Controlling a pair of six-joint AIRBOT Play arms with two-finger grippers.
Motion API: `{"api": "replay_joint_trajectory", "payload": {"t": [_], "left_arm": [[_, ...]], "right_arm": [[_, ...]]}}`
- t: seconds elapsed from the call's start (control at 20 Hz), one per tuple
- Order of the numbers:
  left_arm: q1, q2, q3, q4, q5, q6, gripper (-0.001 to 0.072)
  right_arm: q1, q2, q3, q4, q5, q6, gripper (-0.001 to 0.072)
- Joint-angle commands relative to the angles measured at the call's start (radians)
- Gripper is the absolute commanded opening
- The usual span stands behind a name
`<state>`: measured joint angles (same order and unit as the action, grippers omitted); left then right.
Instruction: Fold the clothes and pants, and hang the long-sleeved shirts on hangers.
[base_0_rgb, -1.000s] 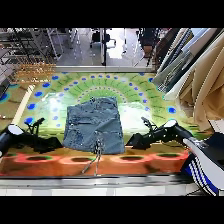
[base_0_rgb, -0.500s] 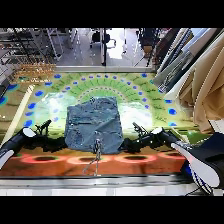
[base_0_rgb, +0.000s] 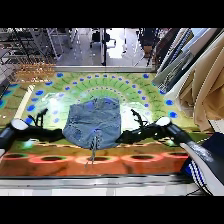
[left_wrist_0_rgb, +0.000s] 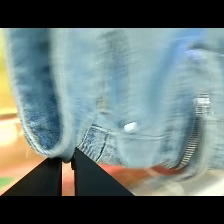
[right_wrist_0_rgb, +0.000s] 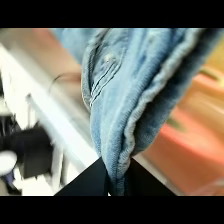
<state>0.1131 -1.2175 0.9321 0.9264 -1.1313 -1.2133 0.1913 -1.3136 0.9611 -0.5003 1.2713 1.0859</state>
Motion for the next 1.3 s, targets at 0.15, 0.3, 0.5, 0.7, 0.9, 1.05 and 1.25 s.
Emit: {"api": "replay_joint_trajectory", "payload": {"t": [0.15,0.3,0.5,0.7,0.9,1.05,1.25], "left_arm": [[0.086,0.404,0.365,-0.576,-0.286,0.129,0.0012],[0.201,0.535,0.493,-0.966,-0.255,0.109,0.0011],[0.222,0.558,0.496,-0.781,-0.134,0.0,0.001],[0.06,0.389,0.267,-0.581,-0.047,-0.055,0.001],[-0.153,0.061,0.031,-0.475,0.312,-0.029,0.0011],[-0.154,-0.244,0.033,-0.581,0.505,-0.029,0.001],[-0.093,-0.373,0.134,-0.613,0.274,0.042,0.001]], "right_arm": [[0.002,0.548,0.287,-0.188,0.229,0.183,0.0055],[0.002,0.722,0.525,-0.262,0.09,0.178,0.0055],[0.002,0.711,0.605,-0.557,-0.148,0.334,0.0053],[0.002,0.414,0.449,-0.789,-0.091,0.451,0.0054],[0.002,-0.005,0.307,-0.788,-0.287,0.451,0.0055],[0.002,-0.294,0.354,-0.754,-0.439,0.451,0.0054],[0.002,-0.349,0.448,-0.69,-0.238,0.359,0.0054]]}}
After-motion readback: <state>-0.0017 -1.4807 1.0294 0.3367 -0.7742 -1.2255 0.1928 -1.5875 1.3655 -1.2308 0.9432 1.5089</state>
